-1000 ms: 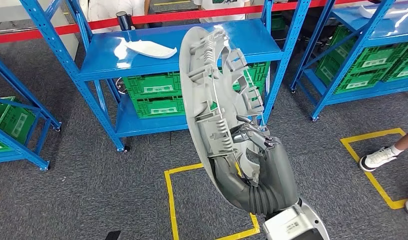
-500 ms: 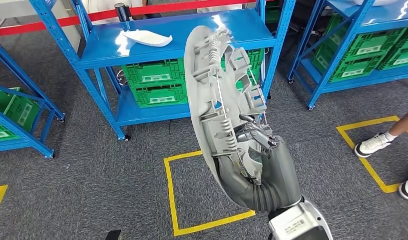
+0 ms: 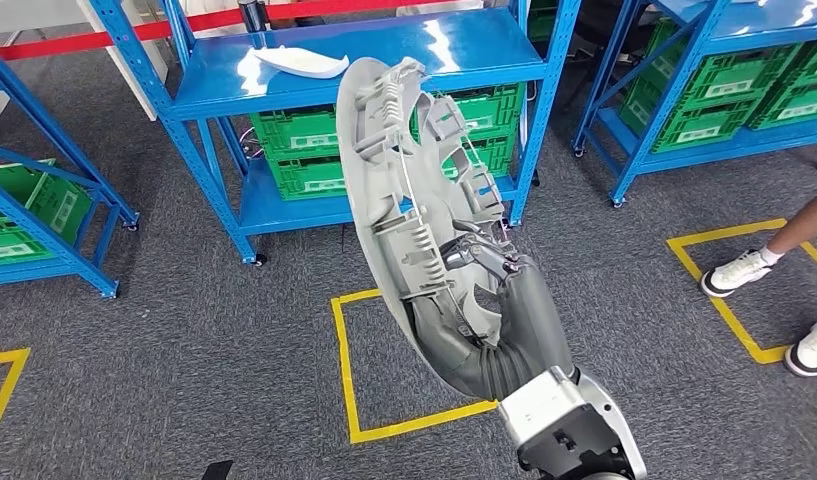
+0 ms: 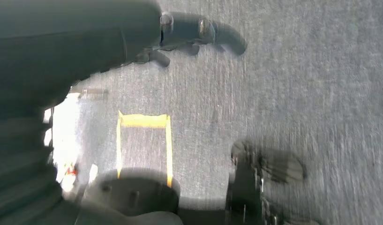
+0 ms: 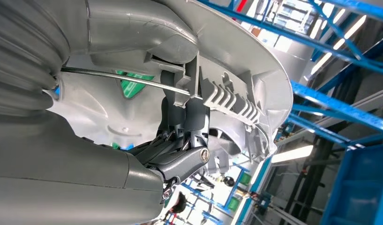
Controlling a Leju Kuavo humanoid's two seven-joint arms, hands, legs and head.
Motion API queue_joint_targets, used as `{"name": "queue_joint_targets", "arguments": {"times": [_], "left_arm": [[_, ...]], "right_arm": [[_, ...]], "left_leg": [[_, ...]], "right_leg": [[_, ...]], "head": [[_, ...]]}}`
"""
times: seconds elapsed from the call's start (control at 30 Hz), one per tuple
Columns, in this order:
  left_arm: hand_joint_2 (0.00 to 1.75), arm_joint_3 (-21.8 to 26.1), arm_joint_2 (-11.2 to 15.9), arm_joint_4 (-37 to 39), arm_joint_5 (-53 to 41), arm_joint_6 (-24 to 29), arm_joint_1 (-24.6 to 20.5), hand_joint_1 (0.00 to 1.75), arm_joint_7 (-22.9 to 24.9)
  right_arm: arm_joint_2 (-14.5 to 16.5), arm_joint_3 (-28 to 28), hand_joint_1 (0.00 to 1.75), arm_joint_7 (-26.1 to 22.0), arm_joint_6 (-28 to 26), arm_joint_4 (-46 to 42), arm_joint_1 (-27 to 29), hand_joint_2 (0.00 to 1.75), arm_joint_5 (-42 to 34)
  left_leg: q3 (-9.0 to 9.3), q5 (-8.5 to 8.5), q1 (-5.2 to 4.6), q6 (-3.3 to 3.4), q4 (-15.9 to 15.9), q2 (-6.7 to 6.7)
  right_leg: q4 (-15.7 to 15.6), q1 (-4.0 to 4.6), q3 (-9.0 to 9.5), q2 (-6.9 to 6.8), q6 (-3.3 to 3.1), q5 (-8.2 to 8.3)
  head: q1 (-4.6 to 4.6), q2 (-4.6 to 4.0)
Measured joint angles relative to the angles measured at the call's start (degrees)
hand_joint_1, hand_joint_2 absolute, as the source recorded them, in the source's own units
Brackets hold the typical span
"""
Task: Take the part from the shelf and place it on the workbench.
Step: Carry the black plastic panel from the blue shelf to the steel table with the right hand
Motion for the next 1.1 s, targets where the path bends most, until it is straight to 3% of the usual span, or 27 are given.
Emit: {"name": "queue_joint_targets", "arguments": {"times": [0.07, 0.13, 0.17, 0.2, 0.27, 0.3, 0.33, 0.4, 0.47, 0.5, 0.53, 0.63, 0.67, 0.73, 0.77, 0.8, 0.87, 0.9, 0.97, 1.0, 1.03, 1.1], "left_arm": [[1.75, 0.0, -0.1, 0.0, 0.0, 0.0, -0.1, 0.00, 0.0], [1.75, 0.0, -0.2, 0.0, 0.0, 0.0, -0.1, 0.00, 0.0], [1.75, 0.0, -0.2, 0.0, 0.0, 0.0, -0.1, 0.00, 0.0], [1.75, 0.0, -0.2, 0.0, 0.0, -0.1, -0.1, 0.00, 0.0], [1.75, 0.0, -0.2, 0.0, -0.1, -0.1, -0.1, 0.00, -0.1], [1.75, 0.0, -0.2, 0.0, -0.1, -0.1, -0.1, 0.00, -0.1], [1.75, 0.0, -0.1, 0.0, -0.1, -0.1, -0.1, 0.00, -0.1], [1.75, 0.0, -0.1, 0.0, -0.2, -0.1, -0.1, 0.00, -0.2], [1.75, 0.0, -0.1, 0.0, -0.4, -0.1, 0.0, 0.00, -0.2], [1.75, 0.0, -0.1, 0.1, -0.5, -0.1, 0.1, 0.00, -0.2], [1.75, 0.0, -0.1, 0.1, -0.5, -0.1, 0.2, 0.00, -0.1], [1.75, 0.0, -0.1, 0.2, -0.6, -0.1, 0.3, 0.00, 0.0], [1.75, 0.0, -0.1, 0.2, -0.6, -0.1, 0.3, 0.00, 0.0], [1.75, 0.0, -0.1, 0.2, -0.6, 0.0, 0.3, 0.00, 0.0], [1.75, 0.0, -0.1, 0.2, -0.6, 0.0, 0.2, 0.00, -0.1], [1.75, 0.0, 0.0, 0.1, -0.5, 0.0, 0.2, 0.00, -0.2], [1.75, 0.0, 0.1, 0.0, -0.5, 0.0, 0.0, 0.00, -0.4], [1.75, 0.0, 0.1, 0.0, -0.5, 0.1, -0.1, 0.00, -0.5], [1.75, 0.0, 0.1, 0.0, -0.5, 0.1, -0.1, 0.00, -0.5], [1.75, 0.1, 0.1, 0.0, -0.5, 0.1, -0.1, 0.00, -0.5], [1.75, 0.1, 0.0, 0.0, -0.5, 0.1, -0.1, 0.00, -0.5], [1.75, 0.1, 0.0, 0.0, -0.5, 0.0, 0.0, 0.00, -0.5]], "right_arm": [[0.0, 0.1, 1.75, 0.0, 0.0, 0.1, -0.2, 1.75, 0.0], [0.0, 0.2, 1.75, 0.0, -0.1, 0.2, -0.2, 1.75, 0.0], [0.0, 0.2, 1.75, 0.0, -0.1, 0.3, -0.2, 1.75, 0.0], [-0.1, 0.2, 1.75, 0.0, -0.1, 0.3, -0.2, 1.75, 0.0], [-0.1, 0.3, 1.75, 0.0, -0.1, 0.4, -0.3, 1.75, 0.0], [0.0, 0.3, 1.75, 0.1, -0.1, 0.4, -0.3, 1.75, 0.0], [0.0, 0.3, 1.75, 0.1, -0.1, 0.4, -0.4, 1.75, 0.0], [0.0, 0.4, 1.75, 0.2, -0.3, 0.4, -0.3, 1.75, 0.0], [0.0, 0.4, 1.75, 0.3, -0.5, 0.4, -0.3, 1.75, 0.0], [0.0, 0.4, 1.75, 0.3, -0.6, 0.4, -0.2, 1.75, 0.0], [0.0, 0.4, 1.75, 0.3, -0.7, 0.5, -0.2, 1.75, 0.1], [0.0, 0.4, 1.75, 0.3, -1.0, 0.5, -0.1, 1.75, 0.3], [0.0, 0.4, 1.75, 0.3, -1.1, 0.5, 0.0, 1.75, 0.3], [0.0, 0.4, 1.75, 0.3, -1.1, 0.5, 0.0, 1.75, 0.3], [0.0, 0.4, 1.75, 0.3, -1.1, 0.6, 0.0, 1.75, 0.3], [0.0, 0.4, 1.75, 0.3, -1.1, 0.6, 0.0, 1.75, 0.3], [0.1, 0.4, 1.75, 0.3, -1.1, 0.6, -0.1, 1.75, 0.3], [0.2, 0.4, 1.75, 0.3, -1.0, 0.6, -0.2, 1.75, 0.3], [0.3, 0.5, 1.75, 0.3, -1.0, 0.6, -0.2, 1.75, 0.3], [0.2, 0.5, 1.75, 0.2, -0.9, 0.6, -0.3, 1.75, 0.3], [0.2, 0.5, 1.75, 0.2, -0.8, 0.6, -0.4, 1.75, 0.3], [0.2, 0.6, 1.75, 0.1, -0.7, 0.8, -0.7, 1.75, 0.2]], "left_leg": [[-1.24, 1.56, 0.44, 0.27, -0.3, 0.24], [-3.27, 2.70, 0.62, 0.26, 0.3, 0.33], [-4.41, 3.18, 0.73, 0.14, 0.8, 0.42], [-5.57, 3.61, 0.89, -0.05, 1.4, 0.51], [-7.81, 4.27, 1.29, -0.61, 2.8, 0.59], [-8.84, 4.54, 1.38, -0.96, 3.6, 0.55], [-9.60, 4.84, 1.41, -1.37, 4.2, 0.51], [-10.41, 5.65, 1.31, -2.12, 4.6, 0.39], [-10.65, 6.30, 1.45, -2.78, 4.5, 0.24], [-10.95, 5.43, 1.55, -3.06, 4.9, 0.15], [-11.42, 3.45, 1.61, -3.29, 6.3, 0.07], [-13.24, -5.04, 1.62, -3.61, 15.7, -0.01], [-13.23, -6.03, 1.60, -3.57, 18.5, -0.02], [-10.72, -4.22, 1.43, -3.06, 19.3, -0.05], [-8.05, -2.72, 1.22, -2.56, 16.8, -0.07], [-4.79, -2.29, 0.90, -1.86, 12.8, -0.09], [0.78, -3.45, 0.27, -0.99, 4.6, -0.13], [2.01, -4.17, -0.02, -0.73, 2.3, -0.16], [1.82, -3.18, -0.16, -0.44, 1.1, -0.13], [1.34, -2.34, -0.03, -0.08, 0.8, -0.03], [0.64, -1.39, 0.17, 0.25, 0.6, 0.11], [-1.21, 0.37, 0.38, 0.67, 0.5, 0.30]], "right_leg": [[4.8, -0.01, -1.64, 0.23, 0.58, -4.94], [12.2, -0.20, -3.29, 0.29, 1.04, -9.40], [14.7, -0.30, -3.36, 0.28, 1.25, -9.93], [15.4, -0.43, -2.55, 0.28, 1.45, -9.26], [11.0, -0.81, 1.99, 0.27, 1.93, -6.92], [7.2, -0.84, 4.85, 0.31, 2.18, -6.94], [4.1, -0.79, 6.94, 0.41, 1.94, -7.41], [1.1, -0.49, 8.35, 0.60, 0.94, -8.64], [1.0, -0.51, 7.51, 0.48, -0.40, -7.85], [0.9, -0.53, 6.98, 0.36, -0.97, -7.24], [0.8, -0.59, 6.33, 0.25, -1.44, -6.57], [0.8, -0.41, 3.81, 0.20, -2.02, -4.41], [0.8, -0.28, 2.86, 0.21, -2.03, -3.64], [0.9, -0.02, 0.99, 0.23, -1.98, -2.14], [0.9, 0.09, 0.18, 0.25, -1.92, -1.42], [0.9, 0.13, -0.44, 0.23, -1.81, -0.76], [0.8, 0.05, -1.06, 0.10, -1.36, 0.50], [0.5, -0.12, -1.10, -0.02, -0.99, 1.18], [-0.2, -0.34, -1.13, -0.15, -0.18, 2.41], [0.0, -0.31, -1.40, -0.04, 0.16, 1.96], [1.1, -0.26, -1.87, 0.10, 0.44, 0.26], [6.6, -0.23, -3.28, 0.31, 0.88, -5.96]], "head": [[0.15, -0.01], [0.30, -0.01], [0.31, -0.01], [0.33, -0.01], [0.34, 0.00], [0.43, 0.00], [0.47, 0.00], [0.55, 0.00], [0.50, -0.01], [0.39, -0.01], [0.25, -0.01], [-0.11, -0.01], [-0.13, -0.01], [-0.14, 0.00], [-0.14, -0.01], [-0.12, 0.00], [-0.08, 0.00], [-0.19, 0.00], [-0.45, -0.01], [-0.59, -0.01], [-0.56, -0.01], [-0.42, -0.01]]}}
